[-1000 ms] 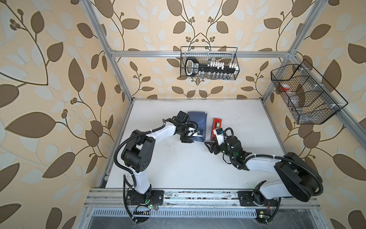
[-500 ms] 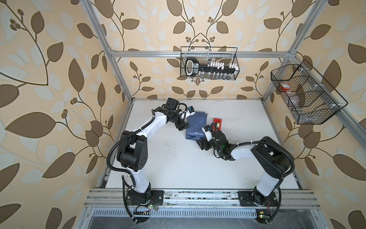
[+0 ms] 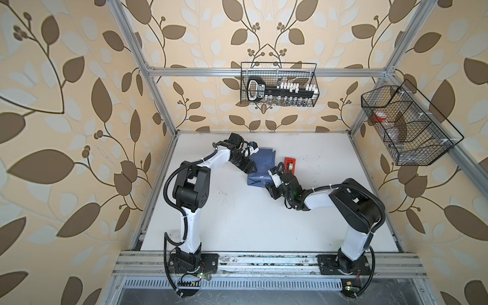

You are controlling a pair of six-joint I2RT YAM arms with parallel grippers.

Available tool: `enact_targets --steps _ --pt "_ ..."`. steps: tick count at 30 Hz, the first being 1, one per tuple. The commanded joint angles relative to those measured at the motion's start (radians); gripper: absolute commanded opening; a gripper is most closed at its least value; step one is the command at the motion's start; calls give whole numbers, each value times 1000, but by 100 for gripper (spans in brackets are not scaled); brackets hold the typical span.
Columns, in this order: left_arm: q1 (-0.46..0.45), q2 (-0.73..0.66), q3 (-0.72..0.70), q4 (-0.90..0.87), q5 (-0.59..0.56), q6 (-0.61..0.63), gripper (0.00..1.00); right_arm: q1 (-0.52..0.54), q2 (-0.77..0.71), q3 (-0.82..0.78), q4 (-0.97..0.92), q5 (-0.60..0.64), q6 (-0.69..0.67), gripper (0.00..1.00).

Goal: Wrap a gift box in wrapping paper
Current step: Wrap the gift box with the wrapping paper.

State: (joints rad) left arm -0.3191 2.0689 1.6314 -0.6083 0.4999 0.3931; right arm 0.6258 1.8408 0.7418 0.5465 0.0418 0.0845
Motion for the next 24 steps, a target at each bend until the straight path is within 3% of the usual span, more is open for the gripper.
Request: enact_targets --steps 1,7,11,15,20,22,24 --pt "6 29 41 -54 52 -15 67 3 19 28 -9 -5 -58 51" --pt "6 15 -3 -30 68 -30 67 21 31 42 -17 4 -69 52" --pt "6 8 -12 -31 74 -37 68 36 45 39 -21 35 -68 64" --pt "6 -2 -19 -27 79 -39 67 54 67 43 -14 62 -68 66" --pt "6 -3 -19 -27 80 -38 67 57 96 71 -31 116 -42 52" --pt "6 -2 -21 -27 86 -39 68 58 106 79 -30 127 -41 42" --pt "6 -2 -21 -28 91 -46 68 58 111 82 -28 122 -35 39"
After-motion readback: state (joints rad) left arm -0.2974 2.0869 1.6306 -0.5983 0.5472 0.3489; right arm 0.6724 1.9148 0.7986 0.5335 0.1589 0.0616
